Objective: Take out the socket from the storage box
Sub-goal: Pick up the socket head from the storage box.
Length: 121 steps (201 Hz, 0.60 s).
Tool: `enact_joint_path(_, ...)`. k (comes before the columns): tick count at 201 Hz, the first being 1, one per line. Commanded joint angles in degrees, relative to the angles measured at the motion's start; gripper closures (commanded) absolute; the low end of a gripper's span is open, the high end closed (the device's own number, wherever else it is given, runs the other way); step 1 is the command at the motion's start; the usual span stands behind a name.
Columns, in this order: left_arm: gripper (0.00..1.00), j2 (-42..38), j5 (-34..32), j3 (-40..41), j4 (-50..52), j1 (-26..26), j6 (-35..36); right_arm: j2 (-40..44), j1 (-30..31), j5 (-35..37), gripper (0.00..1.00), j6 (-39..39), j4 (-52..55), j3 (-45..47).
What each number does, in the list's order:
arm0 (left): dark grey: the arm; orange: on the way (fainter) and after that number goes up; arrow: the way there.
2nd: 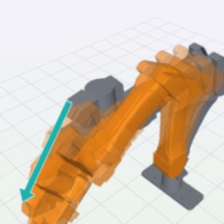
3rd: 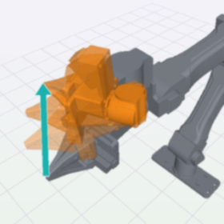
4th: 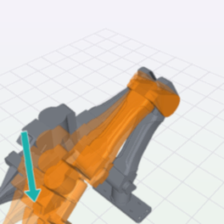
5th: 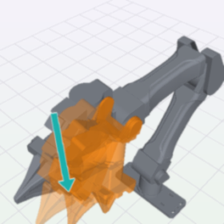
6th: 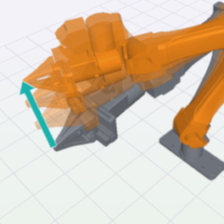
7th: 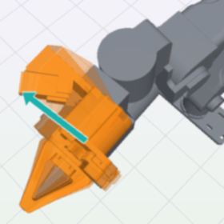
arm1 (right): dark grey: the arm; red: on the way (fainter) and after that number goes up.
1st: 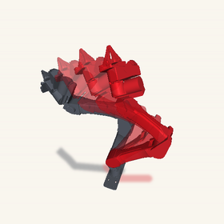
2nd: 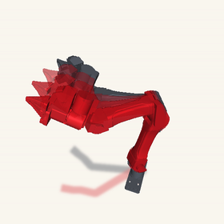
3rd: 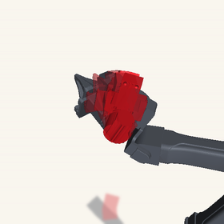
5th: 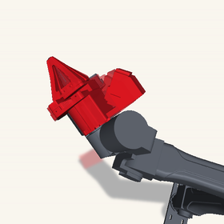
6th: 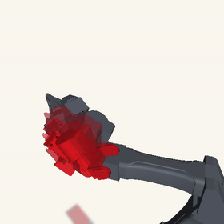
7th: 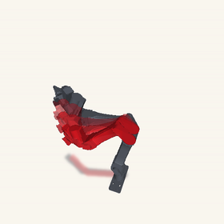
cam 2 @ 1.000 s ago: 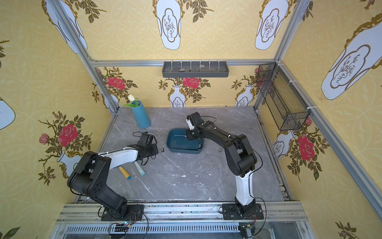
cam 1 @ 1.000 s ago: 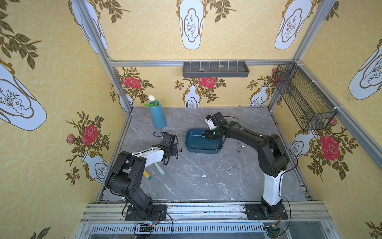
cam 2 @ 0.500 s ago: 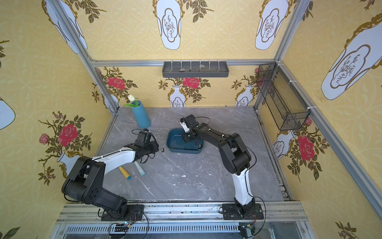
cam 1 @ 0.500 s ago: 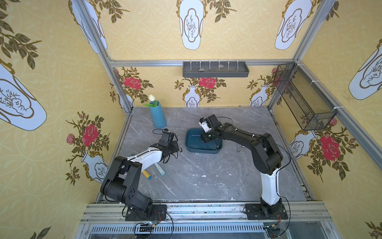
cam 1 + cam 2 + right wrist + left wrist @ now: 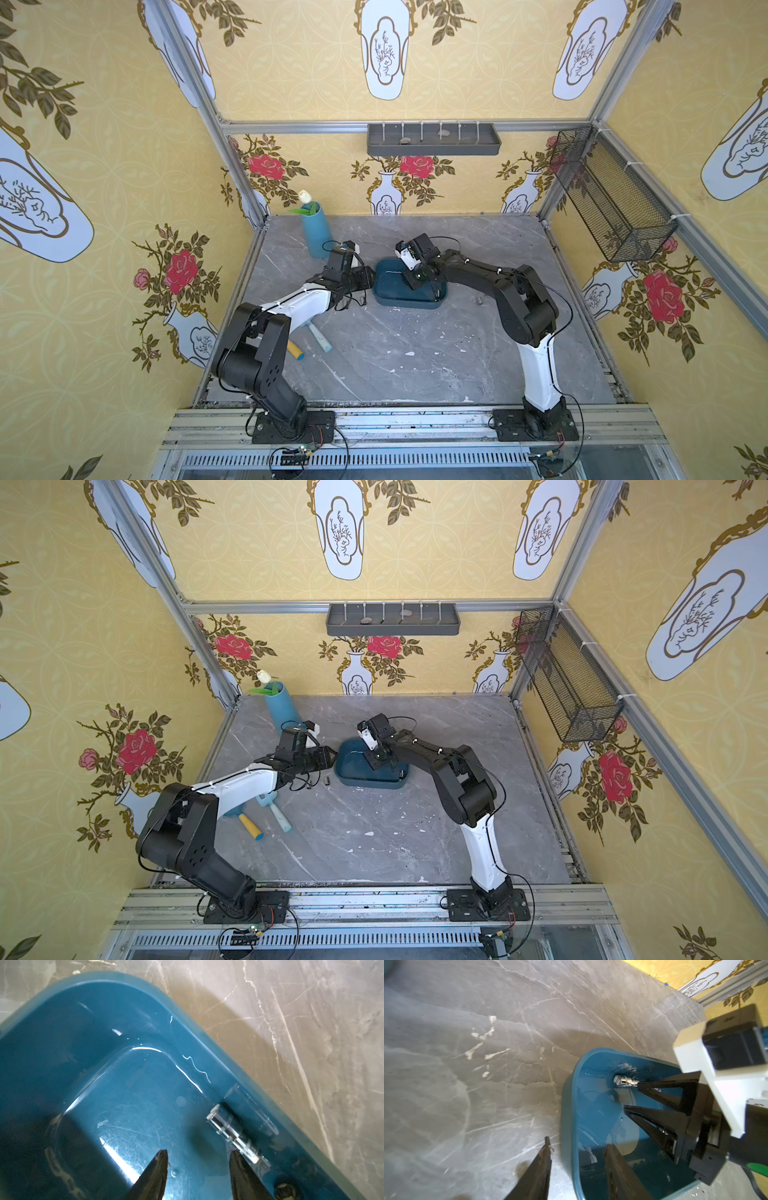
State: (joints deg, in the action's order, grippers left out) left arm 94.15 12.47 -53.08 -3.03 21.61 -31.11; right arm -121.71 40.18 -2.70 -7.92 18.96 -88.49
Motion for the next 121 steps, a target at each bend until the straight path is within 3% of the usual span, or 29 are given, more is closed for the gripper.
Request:
enact_joint_path(1,0.54,2.52,3.34,-1.61,-1.88,-0.07,1.45,-0.93,0.23,0.36,0.46,-1.46,-2.20,-1.06)
enact_joint_path(121,0.57,10.42,5.19,-6.25,-1.44,-0.07,4.36,-4.22,0.51,-1.29,0.40,-2.55,-1.26,-3.70)
